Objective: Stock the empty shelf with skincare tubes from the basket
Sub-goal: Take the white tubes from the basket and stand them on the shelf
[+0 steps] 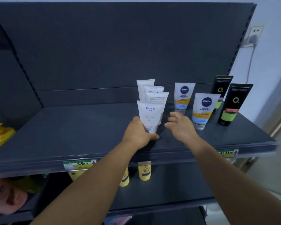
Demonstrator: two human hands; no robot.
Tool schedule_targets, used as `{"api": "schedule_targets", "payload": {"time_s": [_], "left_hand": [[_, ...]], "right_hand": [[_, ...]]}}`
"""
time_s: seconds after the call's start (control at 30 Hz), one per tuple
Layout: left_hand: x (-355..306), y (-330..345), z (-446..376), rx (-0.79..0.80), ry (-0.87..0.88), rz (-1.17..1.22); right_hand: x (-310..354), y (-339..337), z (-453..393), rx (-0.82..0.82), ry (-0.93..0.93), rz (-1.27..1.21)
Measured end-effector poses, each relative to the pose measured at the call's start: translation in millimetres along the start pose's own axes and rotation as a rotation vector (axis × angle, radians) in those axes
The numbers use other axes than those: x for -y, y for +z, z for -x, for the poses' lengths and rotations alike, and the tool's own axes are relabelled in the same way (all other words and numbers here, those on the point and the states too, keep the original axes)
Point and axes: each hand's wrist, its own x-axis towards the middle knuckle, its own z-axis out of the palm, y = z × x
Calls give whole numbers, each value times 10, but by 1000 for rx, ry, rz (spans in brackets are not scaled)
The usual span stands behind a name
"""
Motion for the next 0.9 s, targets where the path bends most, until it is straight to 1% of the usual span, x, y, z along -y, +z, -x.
{"api": "schedule_targets", "payload": {"time_s": [0.13, 0.27, 0.37, 0.43, 0.53, 0.67, 0.7, 0.8, 0.9], "left_hand": [[-203, 171, 89, -2, -19, -8], [-353, 295, 165, -29, -55, 35], [-343, 284, 234, -39, -63, 29], [-274, 216, 321, -45, -37, -8], [-91, 24, 524, -67, 52, -124], [299, -342, 924, -93, 186, -346], [426, -433, 1044, -95, 202, -385], [840, -692, 1407, -86, 203, -444], [1266, -915, 1757, -60, 158, -491]], "right_hand": [[-73, -102, 161, -37, -14, 3], [-112, -144, 321, -65, -10, 15], [-120, -115, 437, -65, -8, 47], [-110, -76, 532, -77, -29, 111], [-82, 24, 752, -109, -68, 251], [27, 343, 1196, -172, -184, 333], [69, 460, 1325, -166, -194, 368], [189, 848, 1741, -64, -161, 455], [282, 1253, 2127, 51, -164, 477]]}}
